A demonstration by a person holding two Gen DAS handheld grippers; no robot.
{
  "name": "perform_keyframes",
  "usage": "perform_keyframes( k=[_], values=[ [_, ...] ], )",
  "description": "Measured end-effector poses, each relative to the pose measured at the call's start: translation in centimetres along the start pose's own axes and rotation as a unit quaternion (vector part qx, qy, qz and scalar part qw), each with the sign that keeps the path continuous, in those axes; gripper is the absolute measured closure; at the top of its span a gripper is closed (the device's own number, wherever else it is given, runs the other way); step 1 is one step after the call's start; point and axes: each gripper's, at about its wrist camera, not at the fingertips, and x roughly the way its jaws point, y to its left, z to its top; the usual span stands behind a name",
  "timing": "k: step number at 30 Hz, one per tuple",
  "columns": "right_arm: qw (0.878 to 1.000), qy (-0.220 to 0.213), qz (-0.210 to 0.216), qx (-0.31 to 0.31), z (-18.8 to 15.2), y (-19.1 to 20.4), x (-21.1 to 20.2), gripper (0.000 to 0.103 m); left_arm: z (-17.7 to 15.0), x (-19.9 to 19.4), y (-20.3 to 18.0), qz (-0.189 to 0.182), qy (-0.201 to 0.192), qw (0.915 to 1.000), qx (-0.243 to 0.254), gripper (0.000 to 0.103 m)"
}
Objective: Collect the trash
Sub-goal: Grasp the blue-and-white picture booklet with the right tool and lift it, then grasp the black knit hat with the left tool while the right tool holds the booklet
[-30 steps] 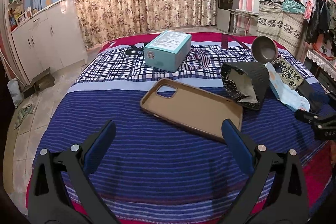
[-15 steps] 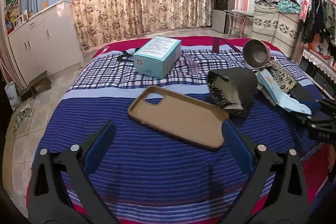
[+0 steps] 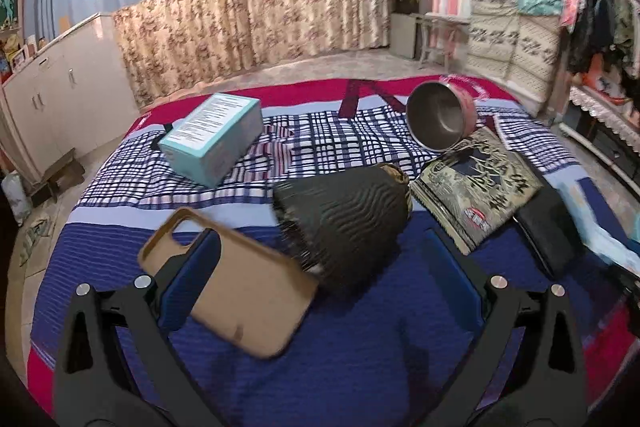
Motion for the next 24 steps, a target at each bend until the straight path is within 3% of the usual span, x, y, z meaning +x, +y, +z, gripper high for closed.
perform_keyframes(
  k=[10,14,16,22,24],
  values=[
    [0.999,-0.011,0.005,0.031,0.1,-1.9,-0.3,0.047,1.6,5.4,-1.9,0.070,0.055,0.9948,-0.049,0.007],
    [1.000,0.005,0.005,0.026,-0.2,-1.6,0.6,0.047,1.4,5.8,-1.6,0.044,0.070,0.9949,-0.058,0.023],
    [1.000,0.011,0.007,0.028,-0.4,-1.8,0.9,0.047,1.2,5.6,-1.7,0.032,0.072,0.9955,-0.052,0.037],
    [0.999,0.037,0.007,0.031,-1.3,-2.2,1.9,0.048,0.5,4.3,-1.1,0.016,0.070,0.9970,-0.029,0.039],
    [0.999,0.043,0.007,0.032,-1.6,-2.2,2.0,0.048,0.5,3.7,-0.8,-0.001,0.068,0.9974,-0.025,0.054]
  ],
)
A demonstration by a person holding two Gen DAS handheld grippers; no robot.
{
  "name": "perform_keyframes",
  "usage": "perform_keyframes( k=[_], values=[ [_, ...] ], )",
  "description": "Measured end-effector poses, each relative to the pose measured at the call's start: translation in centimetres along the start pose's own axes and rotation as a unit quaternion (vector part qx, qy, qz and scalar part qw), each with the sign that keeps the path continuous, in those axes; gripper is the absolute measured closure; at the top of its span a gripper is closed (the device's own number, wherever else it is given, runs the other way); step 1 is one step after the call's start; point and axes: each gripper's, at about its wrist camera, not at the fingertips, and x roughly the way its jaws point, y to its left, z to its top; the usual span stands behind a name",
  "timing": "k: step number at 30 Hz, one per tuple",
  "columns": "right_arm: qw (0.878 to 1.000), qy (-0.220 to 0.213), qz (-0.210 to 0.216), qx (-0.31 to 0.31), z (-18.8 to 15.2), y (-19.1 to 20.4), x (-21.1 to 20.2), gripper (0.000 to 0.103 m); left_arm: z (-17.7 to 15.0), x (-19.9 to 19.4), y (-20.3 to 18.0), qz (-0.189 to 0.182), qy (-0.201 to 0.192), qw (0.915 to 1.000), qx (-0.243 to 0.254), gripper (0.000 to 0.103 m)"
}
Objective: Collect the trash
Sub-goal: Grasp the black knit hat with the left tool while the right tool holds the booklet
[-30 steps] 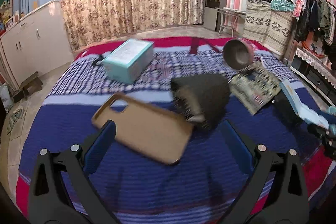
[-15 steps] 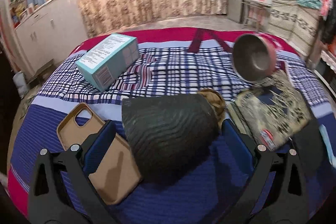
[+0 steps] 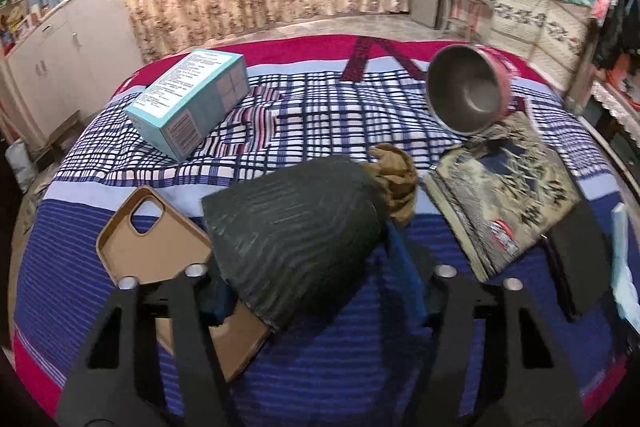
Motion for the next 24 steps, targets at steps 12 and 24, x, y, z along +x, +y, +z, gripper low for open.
perform_keyframes(
  k=[12,24],
  values=[
    [1.000,0.013,-0.001,-0.005,-0.7,0.1,-0.4,0.047,-3.8,-3.9,-0.4,-0.087,0.016,0.9933,0.074,0.075],
    [1.000,0.001,0.006,-0.001,-0.9,-0.2,-0.8,0.020,-6.9,-5.7,0.8,-0.058,-0.004,0.9931,0.101,0.014]
  ],
)
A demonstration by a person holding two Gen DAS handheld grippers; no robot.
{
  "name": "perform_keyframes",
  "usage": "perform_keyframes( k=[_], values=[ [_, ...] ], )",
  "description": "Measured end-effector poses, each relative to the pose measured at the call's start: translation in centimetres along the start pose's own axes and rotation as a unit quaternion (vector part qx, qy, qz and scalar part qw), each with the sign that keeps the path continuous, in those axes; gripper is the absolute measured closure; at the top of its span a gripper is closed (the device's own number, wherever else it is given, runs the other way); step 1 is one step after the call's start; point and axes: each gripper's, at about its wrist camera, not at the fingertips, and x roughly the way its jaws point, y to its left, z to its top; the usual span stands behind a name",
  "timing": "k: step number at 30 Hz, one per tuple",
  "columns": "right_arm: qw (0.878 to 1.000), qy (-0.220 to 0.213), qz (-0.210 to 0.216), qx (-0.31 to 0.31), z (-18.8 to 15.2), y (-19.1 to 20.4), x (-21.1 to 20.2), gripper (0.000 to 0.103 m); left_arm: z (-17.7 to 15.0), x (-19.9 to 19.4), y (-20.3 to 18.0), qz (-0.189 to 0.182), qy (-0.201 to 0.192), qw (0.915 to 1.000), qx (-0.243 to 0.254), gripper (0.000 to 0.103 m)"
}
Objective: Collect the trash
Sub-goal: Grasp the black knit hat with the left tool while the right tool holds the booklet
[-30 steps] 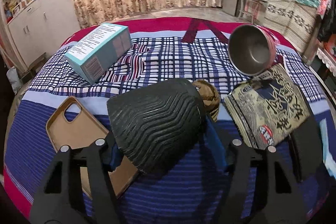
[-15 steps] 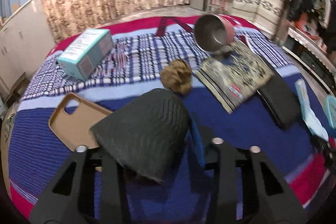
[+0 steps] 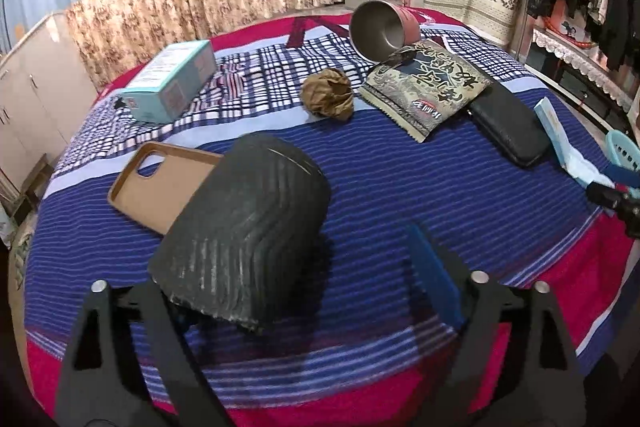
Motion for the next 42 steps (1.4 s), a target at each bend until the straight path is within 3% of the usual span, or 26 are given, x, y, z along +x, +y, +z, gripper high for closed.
perform_keyframes(
  k=[2,12,19,22,26,33,42],
  values=[
    [1.000,-0.002,-0.005,0.004,0.1,-0.2,0.1,0.014,-0.2,0.0,0.0,0.005,-0.004,1.0000,0.004,0.012],
    [1.000,-0.011,-0.009,0.018,0.2,-1.2,-0.3,0.014,-1.3,-1.1,2.1,0.006,0.011,0.9998,-0.015,0.010],
    [1.000,-0.011,-0.009,0.026,0.3,-1.6,-0.1,0.014,-3.7,-1.4,4.9,-0.032,0.049,0.9982,-0.012,0.007],
    [1.000,-0.011,-0.007,0.023,0.4,-1.3,0.0,0.014,-4.8,-1.3,6.0,-0.014,0.062,0.9979,-0.014,0.007],
    [1.000,-0.016,-0.010,0.017,0.3,-1.1,-0.2,0.014,-4.8,-2.2,7.3,-0.013,0.043,0.9983,-0.037,0.007],
    [1.000,-0.014,-0.006,0.011,0.3,-0.8,0.3,0.014,-3.5,-1.6,6.2,-0.007,0.017,0.9995,-0.028,0.007],
    [1.000,-0.016,0.007,-0.005,1.3,-0.1,1.8,0.014,-1.7,0.4,6.5,-0.035,0.013,0.9986,-0.039,0.007]
  ],
)
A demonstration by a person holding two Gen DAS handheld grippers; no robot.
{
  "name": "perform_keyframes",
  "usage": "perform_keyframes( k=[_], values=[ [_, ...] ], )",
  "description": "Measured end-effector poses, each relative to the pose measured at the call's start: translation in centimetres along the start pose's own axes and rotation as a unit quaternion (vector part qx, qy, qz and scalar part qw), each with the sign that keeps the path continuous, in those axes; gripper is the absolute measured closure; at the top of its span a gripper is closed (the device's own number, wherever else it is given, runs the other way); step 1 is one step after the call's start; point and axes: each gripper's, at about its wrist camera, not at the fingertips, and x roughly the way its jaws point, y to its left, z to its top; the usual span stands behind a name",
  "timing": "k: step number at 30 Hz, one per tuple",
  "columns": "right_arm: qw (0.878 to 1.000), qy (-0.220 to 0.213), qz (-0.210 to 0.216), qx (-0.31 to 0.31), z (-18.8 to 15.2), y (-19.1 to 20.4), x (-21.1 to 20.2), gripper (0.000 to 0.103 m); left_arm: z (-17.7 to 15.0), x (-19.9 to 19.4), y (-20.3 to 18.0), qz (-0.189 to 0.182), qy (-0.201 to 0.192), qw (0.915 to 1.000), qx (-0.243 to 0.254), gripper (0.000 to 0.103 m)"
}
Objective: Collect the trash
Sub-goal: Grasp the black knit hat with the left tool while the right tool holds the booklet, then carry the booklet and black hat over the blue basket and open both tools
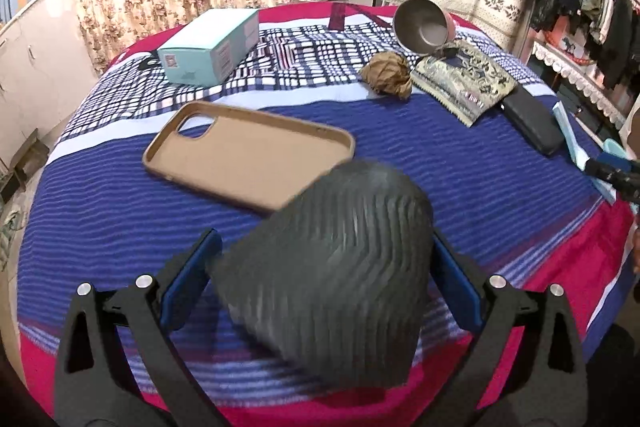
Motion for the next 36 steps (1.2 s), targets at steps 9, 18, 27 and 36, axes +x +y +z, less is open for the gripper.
perform_keyframes(
  k=[9,18,27,36],
  values=[
    [0.999,0.003,-0.011,-0.039,0.1,1.2,0.7,0.046,0.0,-0.1,-1.5,0.013,-0.007,0.9993,0.035,0.007],
    [0.998,-0.042,-0.043,-0.026,-0.2,-0.1,-4.2,0.047,0.7,-1.3,-3.2,0.034,-0.035,0.9972,0.057,0.008],
    [0.988,-0.090,-0.115,0.048,-0.9,-7.8,-10.8,0.047,4.0,-2.5,-7.7,0.001,-0.072,0.9961,0.050,0.008],
    [0.966,-0.105,-0.180,0.154,-3.7,-17.2,-14.8,0.046,7.9,-3.1,-17.5,-0.070,-0.108,0.9887,0.076,0.008]
  ],
)
